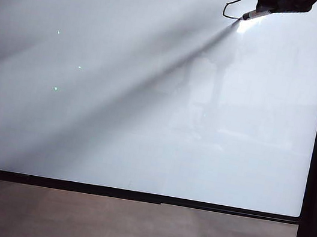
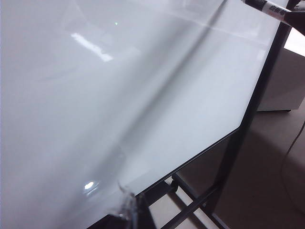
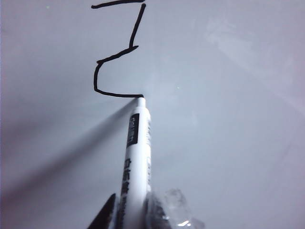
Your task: Reach to the right to find the marker pen, pick it up, and write the number 2 on the whiteboard.
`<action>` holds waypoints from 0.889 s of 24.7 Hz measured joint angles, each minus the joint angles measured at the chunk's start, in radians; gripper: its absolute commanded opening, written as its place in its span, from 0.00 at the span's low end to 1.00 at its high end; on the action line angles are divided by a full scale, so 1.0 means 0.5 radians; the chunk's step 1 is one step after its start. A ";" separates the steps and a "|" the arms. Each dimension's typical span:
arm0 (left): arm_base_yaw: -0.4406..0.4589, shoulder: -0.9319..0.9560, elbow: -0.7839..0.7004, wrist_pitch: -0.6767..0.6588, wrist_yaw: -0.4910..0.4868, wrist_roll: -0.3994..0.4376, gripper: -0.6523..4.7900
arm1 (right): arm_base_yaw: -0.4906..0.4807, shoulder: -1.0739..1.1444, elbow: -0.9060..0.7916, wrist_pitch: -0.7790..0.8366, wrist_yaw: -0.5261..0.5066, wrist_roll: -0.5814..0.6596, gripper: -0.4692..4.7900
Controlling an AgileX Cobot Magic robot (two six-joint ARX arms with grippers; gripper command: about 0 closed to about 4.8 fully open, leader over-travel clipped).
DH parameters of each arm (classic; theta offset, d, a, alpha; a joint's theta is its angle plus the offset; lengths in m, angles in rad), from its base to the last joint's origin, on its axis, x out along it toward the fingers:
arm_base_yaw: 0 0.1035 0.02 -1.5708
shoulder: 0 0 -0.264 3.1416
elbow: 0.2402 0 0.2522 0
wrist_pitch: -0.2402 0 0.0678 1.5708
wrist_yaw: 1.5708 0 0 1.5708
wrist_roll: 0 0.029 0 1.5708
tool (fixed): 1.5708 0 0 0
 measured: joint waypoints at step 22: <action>0.000 -0.001 0.000 0.000 0.000 0.000 0.11 | -0.012 -0.550 0.002 -0.219 0.058 0.001 0.09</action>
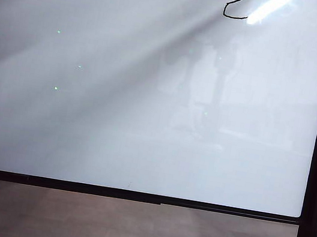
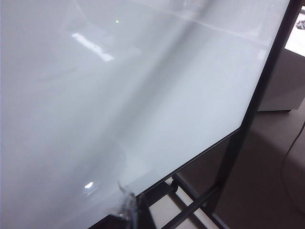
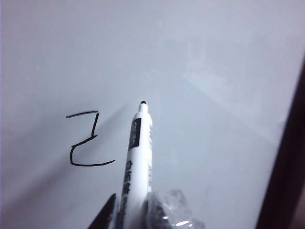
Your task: Reach to the right to find the marker pen, pick it up, and write the number 2 on the whiteboard.
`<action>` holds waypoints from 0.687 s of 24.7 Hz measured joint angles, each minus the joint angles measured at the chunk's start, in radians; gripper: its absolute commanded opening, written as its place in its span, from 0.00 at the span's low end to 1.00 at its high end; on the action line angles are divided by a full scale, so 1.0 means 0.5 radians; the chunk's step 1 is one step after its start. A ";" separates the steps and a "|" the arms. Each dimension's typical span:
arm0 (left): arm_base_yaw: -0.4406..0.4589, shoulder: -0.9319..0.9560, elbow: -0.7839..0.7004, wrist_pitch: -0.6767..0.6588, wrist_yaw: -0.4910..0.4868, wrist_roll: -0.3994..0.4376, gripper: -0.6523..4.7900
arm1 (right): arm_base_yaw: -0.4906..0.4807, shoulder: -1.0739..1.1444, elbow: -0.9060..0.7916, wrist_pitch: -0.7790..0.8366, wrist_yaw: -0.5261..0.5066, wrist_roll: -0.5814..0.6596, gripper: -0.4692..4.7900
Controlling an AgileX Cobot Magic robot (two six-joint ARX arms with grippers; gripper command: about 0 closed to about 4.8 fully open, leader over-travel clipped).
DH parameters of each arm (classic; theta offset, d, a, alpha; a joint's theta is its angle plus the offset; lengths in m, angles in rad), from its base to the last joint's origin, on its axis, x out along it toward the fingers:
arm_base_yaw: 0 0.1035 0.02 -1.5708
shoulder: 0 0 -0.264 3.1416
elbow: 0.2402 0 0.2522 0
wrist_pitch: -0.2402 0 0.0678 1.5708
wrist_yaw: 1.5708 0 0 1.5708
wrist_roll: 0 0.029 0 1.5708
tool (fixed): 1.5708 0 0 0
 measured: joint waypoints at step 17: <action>0.000 -0.002 0.000 0.000 0.040 0.000 0.11 | -0.002 -0.670 -0.002 -0.597 0.269 0.001 0.09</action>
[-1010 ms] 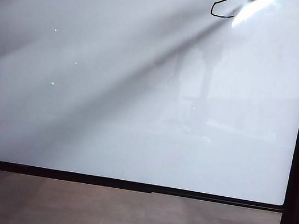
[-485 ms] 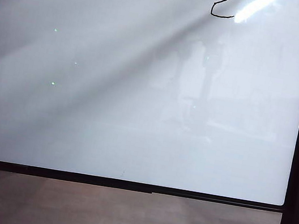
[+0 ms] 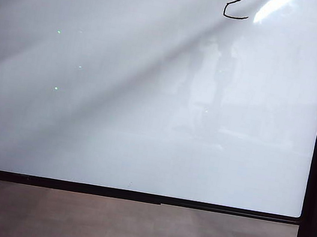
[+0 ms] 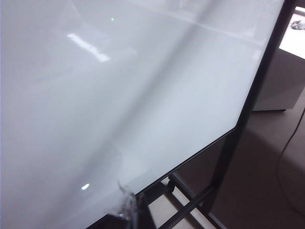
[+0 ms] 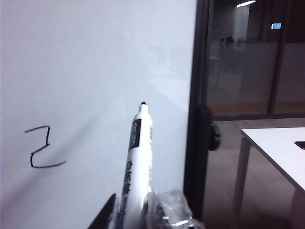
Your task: Reach to the right to find the marker pen, pick it up, and write the number 2 on the whiteboard.
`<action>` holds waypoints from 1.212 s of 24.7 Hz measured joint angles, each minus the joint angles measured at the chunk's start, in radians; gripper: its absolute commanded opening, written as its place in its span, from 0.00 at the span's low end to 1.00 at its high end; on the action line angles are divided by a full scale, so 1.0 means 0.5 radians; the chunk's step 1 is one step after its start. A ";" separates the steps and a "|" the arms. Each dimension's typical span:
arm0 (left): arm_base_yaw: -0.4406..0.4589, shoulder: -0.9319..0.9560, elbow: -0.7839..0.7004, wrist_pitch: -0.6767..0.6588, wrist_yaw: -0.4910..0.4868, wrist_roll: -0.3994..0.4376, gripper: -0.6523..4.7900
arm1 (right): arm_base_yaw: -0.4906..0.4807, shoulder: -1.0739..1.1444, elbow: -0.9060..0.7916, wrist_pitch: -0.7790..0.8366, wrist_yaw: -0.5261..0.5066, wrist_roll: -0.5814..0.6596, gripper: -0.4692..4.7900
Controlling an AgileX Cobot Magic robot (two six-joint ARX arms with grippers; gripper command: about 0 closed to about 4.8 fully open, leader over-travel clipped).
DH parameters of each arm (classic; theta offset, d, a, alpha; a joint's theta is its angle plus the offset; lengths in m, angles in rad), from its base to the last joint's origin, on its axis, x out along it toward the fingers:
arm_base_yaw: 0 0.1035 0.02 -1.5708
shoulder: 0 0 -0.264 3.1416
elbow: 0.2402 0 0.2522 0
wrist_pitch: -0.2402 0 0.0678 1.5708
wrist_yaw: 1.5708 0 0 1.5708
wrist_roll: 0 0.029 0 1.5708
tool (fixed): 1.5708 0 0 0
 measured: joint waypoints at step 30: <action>0.000 -1.277 -0.628 -0.211 -0.430 -0.060 0.11 | 0.000 -0.652 -0.813 0.148 -0.422 0.008 0.09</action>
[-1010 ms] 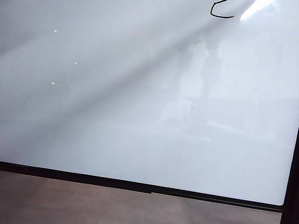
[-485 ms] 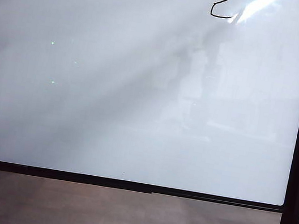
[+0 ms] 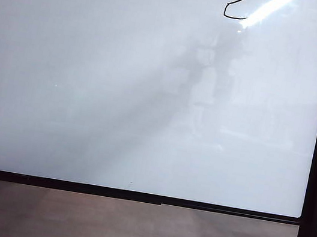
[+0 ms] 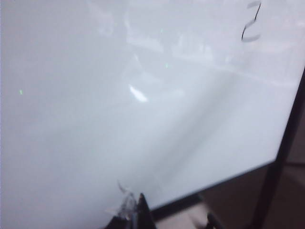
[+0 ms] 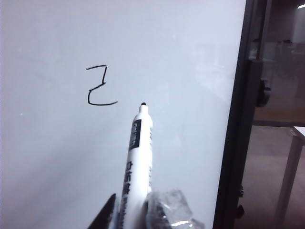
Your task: Reach to the right to find the marker pen, pick it up, and write the number 2 on the whiteboard.
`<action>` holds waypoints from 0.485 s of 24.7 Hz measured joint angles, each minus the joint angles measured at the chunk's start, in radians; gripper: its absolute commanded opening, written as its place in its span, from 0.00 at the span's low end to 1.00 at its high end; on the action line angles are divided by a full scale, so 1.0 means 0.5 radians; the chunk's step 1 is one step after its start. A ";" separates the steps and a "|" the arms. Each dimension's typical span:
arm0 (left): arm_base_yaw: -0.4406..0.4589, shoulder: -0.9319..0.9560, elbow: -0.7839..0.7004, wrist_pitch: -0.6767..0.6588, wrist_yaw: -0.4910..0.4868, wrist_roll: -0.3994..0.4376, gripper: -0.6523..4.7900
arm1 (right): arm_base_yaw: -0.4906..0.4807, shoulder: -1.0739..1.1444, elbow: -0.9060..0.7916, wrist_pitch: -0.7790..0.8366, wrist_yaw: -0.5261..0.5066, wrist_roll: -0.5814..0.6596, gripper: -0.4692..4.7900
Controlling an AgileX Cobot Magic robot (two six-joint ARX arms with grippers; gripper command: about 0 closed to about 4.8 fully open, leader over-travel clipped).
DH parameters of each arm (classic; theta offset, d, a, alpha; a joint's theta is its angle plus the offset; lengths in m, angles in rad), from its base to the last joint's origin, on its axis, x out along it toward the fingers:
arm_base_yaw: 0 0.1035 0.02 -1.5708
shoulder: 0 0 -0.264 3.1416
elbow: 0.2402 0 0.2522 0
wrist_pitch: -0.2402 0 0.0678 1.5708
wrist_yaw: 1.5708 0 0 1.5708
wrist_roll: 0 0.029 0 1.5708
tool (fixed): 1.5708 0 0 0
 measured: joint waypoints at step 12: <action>0.000 -0.327 -0.201 -0.271 -0.104 -0.006 0.11 | 0.000 -0.211 -0.291 0.043 -0.043 0.000 0.09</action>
